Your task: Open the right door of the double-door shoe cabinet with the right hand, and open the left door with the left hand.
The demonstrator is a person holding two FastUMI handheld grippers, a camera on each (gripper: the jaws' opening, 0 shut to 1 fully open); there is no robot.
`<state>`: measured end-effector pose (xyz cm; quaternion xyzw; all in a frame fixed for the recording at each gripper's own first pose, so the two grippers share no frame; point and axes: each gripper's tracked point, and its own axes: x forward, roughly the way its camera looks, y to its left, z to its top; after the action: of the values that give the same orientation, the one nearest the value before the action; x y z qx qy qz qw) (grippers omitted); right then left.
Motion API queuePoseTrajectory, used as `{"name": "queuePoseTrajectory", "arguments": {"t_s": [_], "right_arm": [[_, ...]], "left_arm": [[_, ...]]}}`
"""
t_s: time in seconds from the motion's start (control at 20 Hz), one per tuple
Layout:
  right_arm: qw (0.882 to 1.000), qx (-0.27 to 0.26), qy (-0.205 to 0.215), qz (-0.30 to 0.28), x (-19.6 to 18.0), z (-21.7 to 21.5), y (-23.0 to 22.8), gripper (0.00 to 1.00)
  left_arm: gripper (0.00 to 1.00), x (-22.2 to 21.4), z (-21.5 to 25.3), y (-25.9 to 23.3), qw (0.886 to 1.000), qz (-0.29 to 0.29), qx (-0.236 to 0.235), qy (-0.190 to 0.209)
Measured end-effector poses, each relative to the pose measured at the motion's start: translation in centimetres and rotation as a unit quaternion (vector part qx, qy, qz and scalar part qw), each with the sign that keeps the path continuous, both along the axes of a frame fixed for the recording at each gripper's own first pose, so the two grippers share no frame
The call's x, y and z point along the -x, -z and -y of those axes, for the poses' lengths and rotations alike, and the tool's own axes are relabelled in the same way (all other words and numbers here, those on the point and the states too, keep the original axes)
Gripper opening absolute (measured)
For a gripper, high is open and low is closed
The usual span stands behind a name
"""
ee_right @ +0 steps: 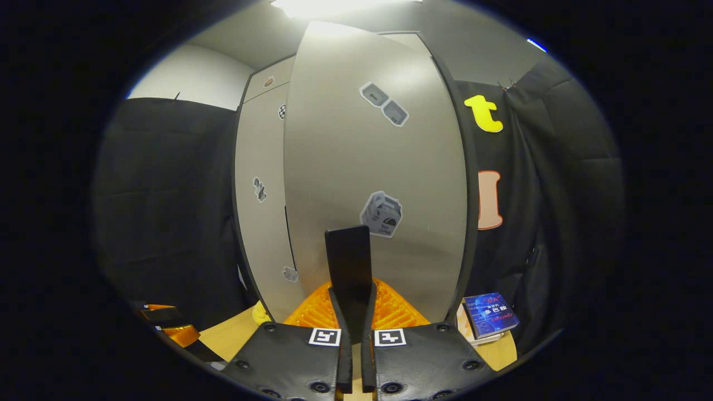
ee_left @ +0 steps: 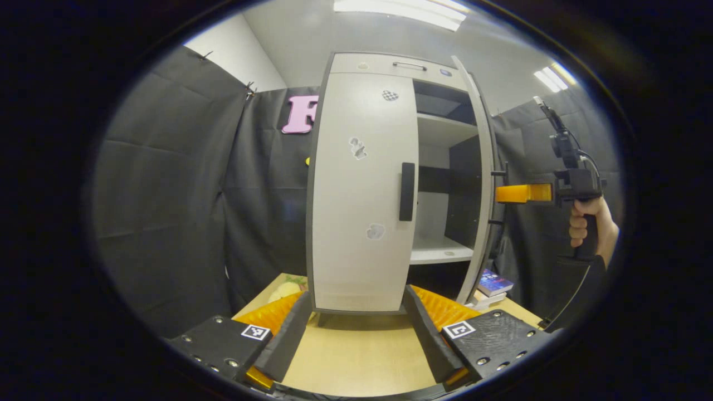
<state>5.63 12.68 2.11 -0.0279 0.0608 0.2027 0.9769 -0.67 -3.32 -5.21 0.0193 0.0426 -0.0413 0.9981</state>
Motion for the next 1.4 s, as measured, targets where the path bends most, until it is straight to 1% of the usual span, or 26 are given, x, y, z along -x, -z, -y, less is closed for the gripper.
{"name": "queuePoseTrajectory", "arguments": {"t_s": [0.25, 0.45, 0.65, 0.85, 0.95, 1.0, 1.1, 1.3, 1.35, 1.4], "right_arm": [[1.0, -0.008, 0.007, -0.002, 0.8, 1.8, -0.1, 0.08], [1.0, -0.02, 0.003, -0.018, 1.3, 2.9, -0.2, 0.08], [0.999, -0.025, 0.009, -0.021, 1.6, 4.6, -0.5, 0.07], [0.998, -0.056, 0.009, -0.022, 2.4, 7.9, -0.6, 0.07], [0.998, -0.054, 0.01, -0.023, 2.3, 9.5, -0.7, 0.07], [0.999, -0.048, 0.011, -0.022, 2.9, 10.8, -1.0, 0.09], [0.999, -0.041, 0.016, -0.019, 2.6, 13.2, -1.4, 0.07], [0.997, -0.072, 0.031, -0.029, 1.0, 17.4, -1.8, 0.06], [0.995, -0.087, 0.008, -0.043, 1.0, 16.9, -1.7, 0.06], [0.995, -0.091, -0.006, -0.05, 1.1, 16.4, -1.6, 0.06]], "left_arm": [[0.96, -0.4, 1.0, 0.2, 1.0, 0.001, -0.006, 0.012], [0.96, -0.6, 1.6, -0.3, 1.0, 0.013, 0.007, 0.023], [0.96, -1.6, 2.0, -0.4, 1.0, 0.014, 0.008, 0.022], [0.96, -2.8, 3.7, -0.3, 1.0, 0.011, 0.015, 0.025], [0.96, -3.7, 4.7, 0.0, 1.0, 0.005, 0.016, 0.022], [0.96, -4.2, 5.3, -0.2, 1.0, 0.003, 0.017, 0.02], [0.96, -4.8, 6.8, -0.3, 1.0, -0.002, 0.025, 0.015], [0.96, -5.6, 9.1, -0.6, 0.999, -0.009, 0.051, -0.002], [0.96, -5.7, 9.5, -0.6, 0.999, -0.009, 0.052, -0.006], [0.96, -5.8, 9.6, -0.4, 0.999, -0.012, 0.048, -0.013]]}}
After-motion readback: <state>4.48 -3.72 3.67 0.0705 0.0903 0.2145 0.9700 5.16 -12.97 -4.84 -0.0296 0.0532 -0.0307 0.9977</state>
